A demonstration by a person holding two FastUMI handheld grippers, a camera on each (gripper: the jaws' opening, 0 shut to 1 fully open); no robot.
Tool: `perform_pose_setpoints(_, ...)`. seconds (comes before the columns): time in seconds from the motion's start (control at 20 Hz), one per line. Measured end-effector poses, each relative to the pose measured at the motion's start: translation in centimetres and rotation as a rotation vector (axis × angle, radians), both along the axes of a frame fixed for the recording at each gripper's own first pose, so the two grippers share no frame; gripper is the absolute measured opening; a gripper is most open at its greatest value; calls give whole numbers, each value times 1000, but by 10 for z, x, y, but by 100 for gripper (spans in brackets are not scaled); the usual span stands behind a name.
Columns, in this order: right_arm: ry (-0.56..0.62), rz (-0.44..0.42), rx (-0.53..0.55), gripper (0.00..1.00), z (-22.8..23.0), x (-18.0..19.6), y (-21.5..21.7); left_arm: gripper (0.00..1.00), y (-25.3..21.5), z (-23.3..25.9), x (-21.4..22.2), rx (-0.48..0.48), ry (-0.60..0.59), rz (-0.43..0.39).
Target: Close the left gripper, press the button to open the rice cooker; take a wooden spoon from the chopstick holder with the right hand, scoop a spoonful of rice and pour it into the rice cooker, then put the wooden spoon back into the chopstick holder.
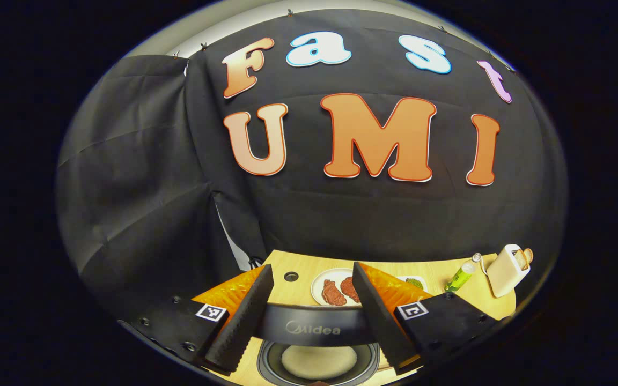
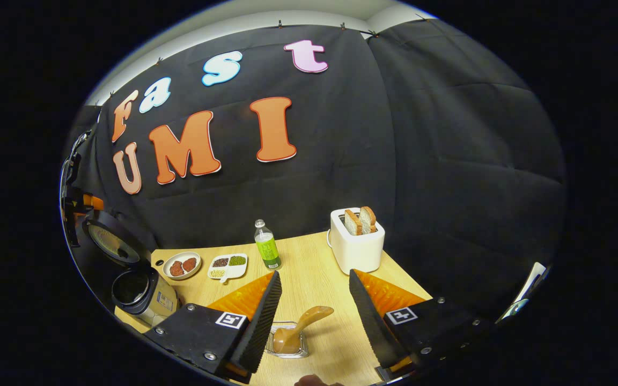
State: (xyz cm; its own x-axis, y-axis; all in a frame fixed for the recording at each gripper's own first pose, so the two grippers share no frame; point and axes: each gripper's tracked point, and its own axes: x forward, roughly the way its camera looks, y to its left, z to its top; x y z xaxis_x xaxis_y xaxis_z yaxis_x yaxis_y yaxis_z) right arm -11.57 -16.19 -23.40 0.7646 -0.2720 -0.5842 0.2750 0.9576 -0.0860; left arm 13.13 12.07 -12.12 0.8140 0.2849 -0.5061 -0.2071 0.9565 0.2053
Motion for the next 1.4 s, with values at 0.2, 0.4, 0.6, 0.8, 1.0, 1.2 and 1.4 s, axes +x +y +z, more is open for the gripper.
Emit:
perform_pose_setpoints(0.2, 6, 42, 7, 80, -5, 8, 18, 100, -7, -19, -27, -34, 108, -1)
perform_pose_setpoints(0.4, 3, 79, 23, 80, -5, 15, 32, 100, -16, -70, -68, -97, 305, -1)
perform_pose_setpoints(0.6, 2, 104, 31, 80, -9, 22, 42, 98, -20, -103, -97, -133, 444, -9)
perform_pose_setpoints(0.8, -8, 126, 36, 80, -7, 24, 50, 99, -25, -143, -121, -177, 623, 18)
perform_pose_setpoints(1.0, 0, 146, 19, 80, -7, 24, 56, 100, -23, -172, -143, -203, 745, 76)
perform_pose_setpoints(1.2, 5, 168, 6, 80, -6, 23, 63, 100, -25, -175, -140, -204, 768, 58)
perform_pose_setpoints(1.4, -11, 195, 14, 80, -3, 28, 76, 99, -25, -172, -139, -196, 738, 52)
